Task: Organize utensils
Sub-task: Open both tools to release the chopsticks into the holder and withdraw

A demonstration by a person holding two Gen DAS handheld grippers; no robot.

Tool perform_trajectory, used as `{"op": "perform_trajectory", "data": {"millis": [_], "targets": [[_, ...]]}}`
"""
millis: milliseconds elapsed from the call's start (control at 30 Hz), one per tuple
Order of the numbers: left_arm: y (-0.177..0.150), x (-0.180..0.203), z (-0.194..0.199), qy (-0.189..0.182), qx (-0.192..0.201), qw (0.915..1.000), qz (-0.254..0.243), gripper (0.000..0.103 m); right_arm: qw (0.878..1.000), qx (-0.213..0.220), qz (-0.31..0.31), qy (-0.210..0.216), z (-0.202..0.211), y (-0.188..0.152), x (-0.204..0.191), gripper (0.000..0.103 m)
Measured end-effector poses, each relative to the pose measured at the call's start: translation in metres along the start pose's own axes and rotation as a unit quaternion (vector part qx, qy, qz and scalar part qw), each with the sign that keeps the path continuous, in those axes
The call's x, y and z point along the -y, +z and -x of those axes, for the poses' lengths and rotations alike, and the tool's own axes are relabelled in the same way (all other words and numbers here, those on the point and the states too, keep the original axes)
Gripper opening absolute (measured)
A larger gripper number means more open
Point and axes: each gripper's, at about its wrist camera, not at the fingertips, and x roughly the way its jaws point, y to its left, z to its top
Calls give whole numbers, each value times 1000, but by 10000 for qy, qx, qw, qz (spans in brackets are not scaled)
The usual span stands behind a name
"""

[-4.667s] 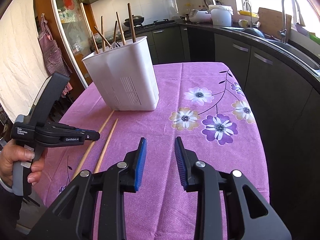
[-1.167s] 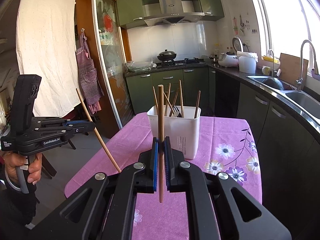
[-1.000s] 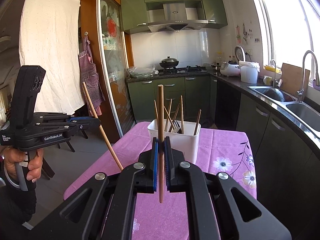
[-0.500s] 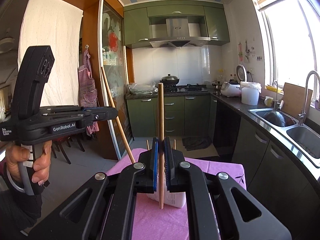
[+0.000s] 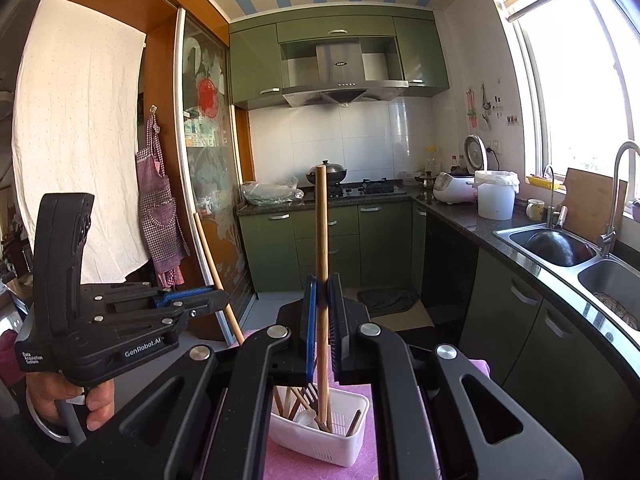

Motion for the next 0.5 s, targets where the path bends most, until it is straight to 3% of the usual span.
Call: {"op": "perform_trajectory", "data": {"millis": [167,367,433,500], "targets": [[-23,3,-29,-40,-343,9994,3,6,9999,-128,-44,-44,-21,-10,7,7],[-40,8,-45,104,-425,9990,-58,7,9997,-222,-76,-71,-32,-19,13,7],[-44,9,-44,131,-390,9991,-76,14,9996,-253,-60,-66,-35,-21,12,7],[-47,9,-38,127,-332,9994,-43,34,9996,-266,-63,-60,-37,-22,11,7]]}}
